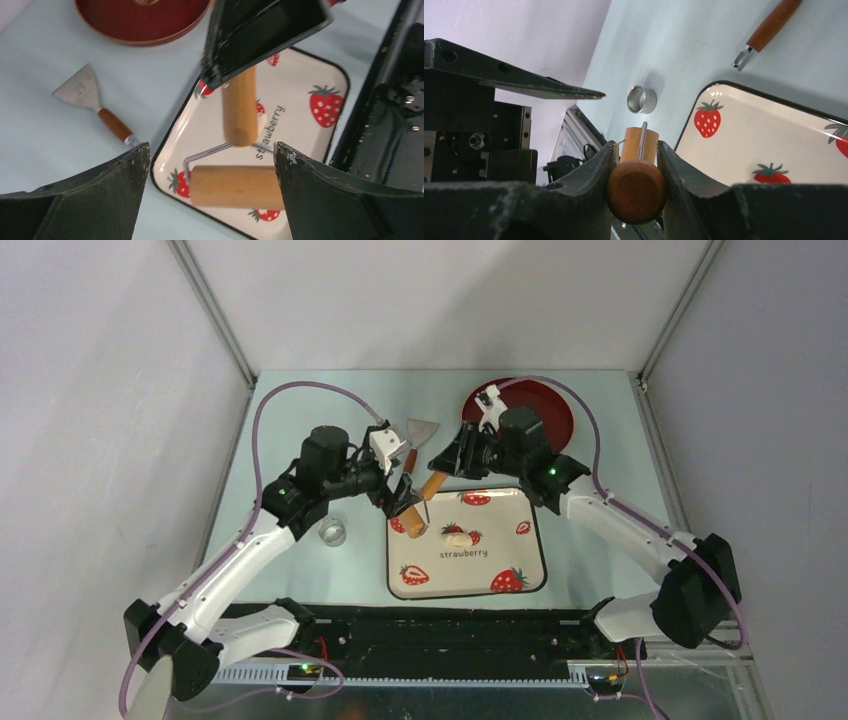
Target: Roll out the dumpling wrappers from the dough
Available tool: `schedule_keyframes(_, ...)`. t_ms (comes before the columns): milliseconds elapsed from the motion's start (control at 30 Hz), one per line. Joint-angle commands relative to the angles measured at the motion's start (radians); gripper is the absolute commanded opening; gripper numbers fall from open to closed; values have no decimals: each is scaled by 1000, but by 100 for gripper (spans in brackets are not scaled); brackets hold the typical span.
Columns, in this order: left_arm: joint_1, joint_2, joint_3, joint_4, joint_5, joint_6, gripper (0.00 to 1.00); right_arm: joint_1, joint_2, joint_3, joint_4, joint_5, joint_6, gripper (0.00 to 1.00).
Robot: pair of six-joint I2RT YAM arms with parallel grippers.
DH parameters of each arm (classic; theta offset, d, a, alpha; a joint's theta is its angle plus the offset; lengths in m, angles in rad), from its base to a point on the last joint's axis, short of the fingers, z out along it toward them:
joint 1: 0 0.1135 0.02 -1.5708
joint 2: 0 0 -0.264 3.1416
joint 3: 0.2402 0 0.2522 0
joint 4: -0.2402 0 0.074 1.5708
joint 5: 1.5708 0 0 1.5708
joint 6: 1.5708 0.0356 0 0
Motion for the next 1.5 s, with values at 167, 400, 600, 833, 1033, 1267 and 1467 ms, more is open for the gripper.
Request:
schedule_keyframes(167,-57,4,-16,155,105,-47,94,68,-122,-69,217,204,62,0)
schedule_keyframes(400,-103,73,-33,224,70,-73,89,74,-149,-79,225,227,54,0)
schedule_keyframes(600,-108,105,-61,292,16,-72,84,68,-158,-79,234,204,59,0)
schedule_keyframes(833,-107,147,-50,300,52,-68,40,54,-158,-78,235,171,64,0)
schedule_keyframes(1033,-106,144,-47,295,53,-55,0,29,-142,-79,234,115,62,0)
schedule_keyframes(1267,-107,52,-108,259,-30,71,0,-93,-143,-79,179,-92,48,81)
schedule_keyframes(1467,-108,-30,-142,147,-86,211,0,-202,-192,-57,33,-287,-9,99)
